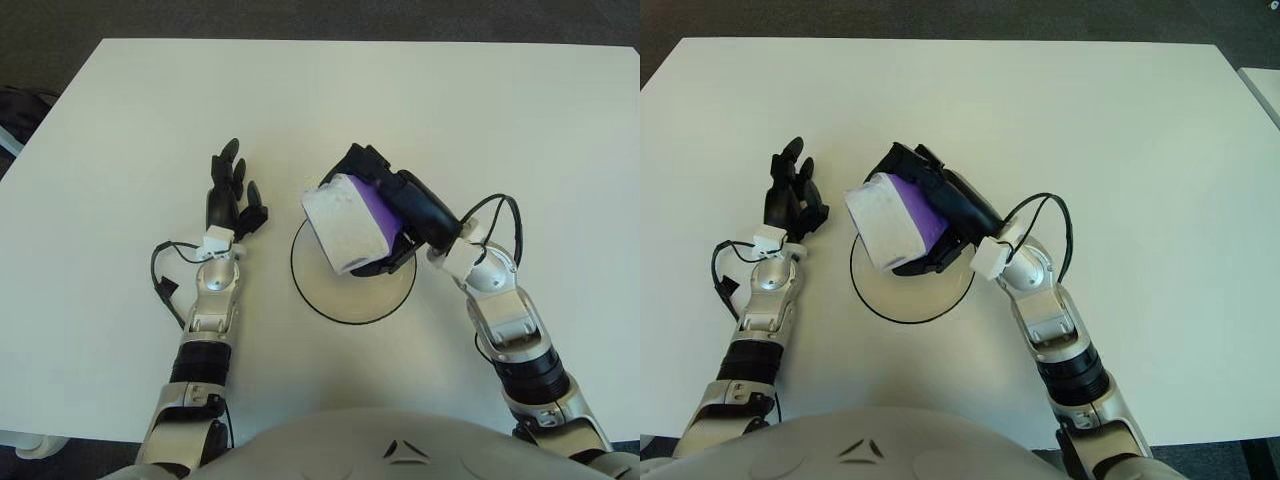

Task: Put the tissue paper into the plate.

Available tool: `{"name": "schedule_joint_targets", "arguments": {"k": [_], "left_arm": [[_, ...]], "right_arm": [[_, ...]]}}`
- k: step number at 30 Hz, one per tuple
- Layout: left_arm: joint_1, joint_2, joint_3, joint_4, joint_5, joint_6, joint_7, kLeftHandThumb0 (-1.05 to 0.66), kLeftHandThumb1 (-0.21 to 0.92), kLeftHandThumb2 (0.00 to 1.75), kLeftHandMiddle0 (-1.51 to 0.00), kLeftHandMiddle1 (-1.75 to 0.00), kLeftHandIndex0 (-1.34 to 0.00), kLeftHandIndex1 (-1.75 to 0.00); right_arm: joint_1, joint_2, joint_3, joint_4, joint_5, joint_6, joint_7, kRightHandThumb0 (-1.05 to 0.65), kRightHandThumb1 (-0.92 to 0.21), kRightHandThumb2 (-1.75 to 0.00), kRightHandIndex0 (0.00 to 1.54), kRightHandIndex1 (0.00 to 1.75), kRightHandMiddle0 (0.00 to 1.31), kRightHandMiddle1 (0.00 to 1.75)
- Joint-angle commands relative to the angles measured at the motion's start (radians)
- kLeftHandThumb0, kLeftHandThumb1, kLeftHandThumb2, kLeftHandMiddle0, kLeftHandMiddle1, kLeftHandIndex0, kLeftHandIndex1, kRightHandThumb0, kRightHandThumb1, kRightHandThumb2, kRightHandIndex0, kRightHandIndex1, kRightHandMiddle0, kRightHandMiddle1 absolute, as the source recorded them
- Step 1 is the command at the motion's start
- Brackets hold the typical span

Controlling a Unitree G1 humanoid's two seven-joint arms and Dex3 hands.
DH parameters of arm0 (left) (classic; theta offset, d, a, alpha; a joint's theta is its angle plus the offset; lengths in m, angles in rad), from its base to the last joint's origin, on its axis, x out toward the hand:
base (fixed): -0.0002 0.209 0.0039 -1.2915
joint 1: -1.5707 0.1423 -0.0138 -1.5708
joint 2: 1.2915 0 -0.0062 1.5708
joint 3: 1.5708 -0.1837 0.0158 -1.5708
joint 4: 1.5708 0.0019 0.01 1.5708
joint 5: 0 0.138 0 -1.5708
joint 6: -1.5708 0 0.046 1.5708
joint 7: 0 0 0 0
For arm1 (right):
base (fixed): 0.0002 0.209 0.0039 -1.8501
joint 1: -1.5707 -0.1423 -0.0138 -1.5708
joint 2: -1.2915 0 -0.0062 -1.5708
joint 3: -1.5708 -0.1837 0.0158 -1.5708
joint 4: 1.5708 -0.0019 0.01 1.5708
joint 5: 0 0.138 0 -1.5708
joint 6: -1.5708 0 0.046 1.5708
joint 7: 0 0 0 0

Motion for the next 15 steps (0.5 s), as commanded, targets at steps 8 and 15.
{"name": "schedule_joint_targets", "arguments": {"k": [8, 15], "left_arm": [[0.063, -0.015, -0.021, -0.019, 0.022, 0.133, -0.002, -0.72, 0.92, 0.91, -0.35, 0.00, 0.00, -0.52], [0.061, -0.015, -0.029, -0.027, 0.040, 0.154, 0.005, -0.74, 0.92, 0.95, -0.34, 0.00, 0.00, -0.50]], "right_arm": [[0.031, -0.035, 0.017, -0.063, -0.060, 0.009, 0.031, -0.44, -0.40, -1.21, 1.10, 1.75, 0.54, 1.75], [0.047, -0.045, 0.029, -0.093, -0.092, 0.033, 0.044, -0.45, -0.38, -1.24, 1.10, 1.75, 0.56, 1.75]]}}
